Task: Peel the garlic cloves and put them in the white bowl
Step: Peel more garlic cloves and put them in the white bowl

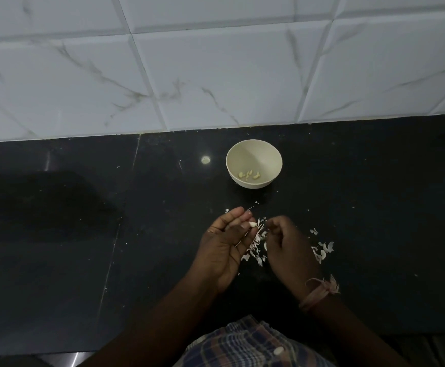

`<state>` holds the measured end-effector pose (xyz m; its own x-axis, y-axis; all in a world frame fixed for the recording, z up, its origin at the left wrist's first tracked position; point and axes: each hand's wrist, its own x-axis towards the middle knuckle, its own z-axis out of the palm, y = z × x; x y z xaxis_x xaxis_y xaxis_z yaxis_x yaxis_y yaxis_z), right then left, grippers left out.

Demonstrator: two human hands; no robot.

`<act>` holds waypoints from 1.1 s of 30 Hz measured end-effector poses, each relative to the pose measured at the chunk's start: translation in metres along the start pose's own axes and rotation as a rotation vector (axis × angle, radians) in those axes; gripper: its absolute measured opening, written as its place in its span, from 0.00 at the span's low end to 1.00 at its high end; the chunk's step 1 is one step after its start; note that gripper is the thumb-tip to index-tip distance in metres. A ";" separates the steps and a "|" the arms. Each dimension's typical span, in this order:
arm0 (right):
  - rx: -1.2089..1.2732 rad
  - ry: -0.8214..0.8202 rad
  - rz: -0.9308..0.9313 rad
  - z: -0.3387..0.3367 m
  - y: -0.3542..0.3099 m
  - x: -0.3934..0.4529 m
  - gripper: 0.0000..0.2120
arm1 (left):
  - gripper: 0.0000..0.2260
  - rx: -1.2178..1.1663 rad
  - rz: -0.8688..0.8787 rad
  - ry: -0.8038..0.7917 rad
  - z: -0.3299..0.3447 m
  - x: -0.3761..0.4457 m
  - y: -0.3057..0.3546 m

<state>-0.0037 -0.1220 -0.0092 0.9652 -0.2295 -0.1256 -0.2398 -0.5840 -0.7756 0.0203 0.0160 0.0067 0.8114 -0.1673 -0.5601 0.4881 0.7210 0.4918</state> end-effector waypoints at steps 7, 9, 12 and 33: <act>0.045 0.070 -0.133 -0.003 -0.004 -0.002 0.07 | 0.15 0.043 0.079 -0.003 0.002 0.000 0.000; 0.160 0.106 -0.150 -0.004 -0.011 -0.004 0.07 | 0.16 0.067 0.108 -0.015 0.002 -0.001 0.001; 0.210 0.115 -0.203 -0.006 -0.018 -0.004 0.08 | 0.17 0.127 0.158 -0.038 0.001 -0.001 0.003; 0.837 -0.076 0.308 -0.004 -0.031 0.003 0.03 | 0.11 0.538 0.423 -0.116 -0.001 0.000 0.004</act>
<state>0.0060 -0.1079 0.0167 0.8819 -0.2130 -0.4207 -0.3634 0.2613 -0.8942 0.0221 0.0196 0.0079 0.9816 -0.0382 -0.1871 0.1896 0.3115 0.9312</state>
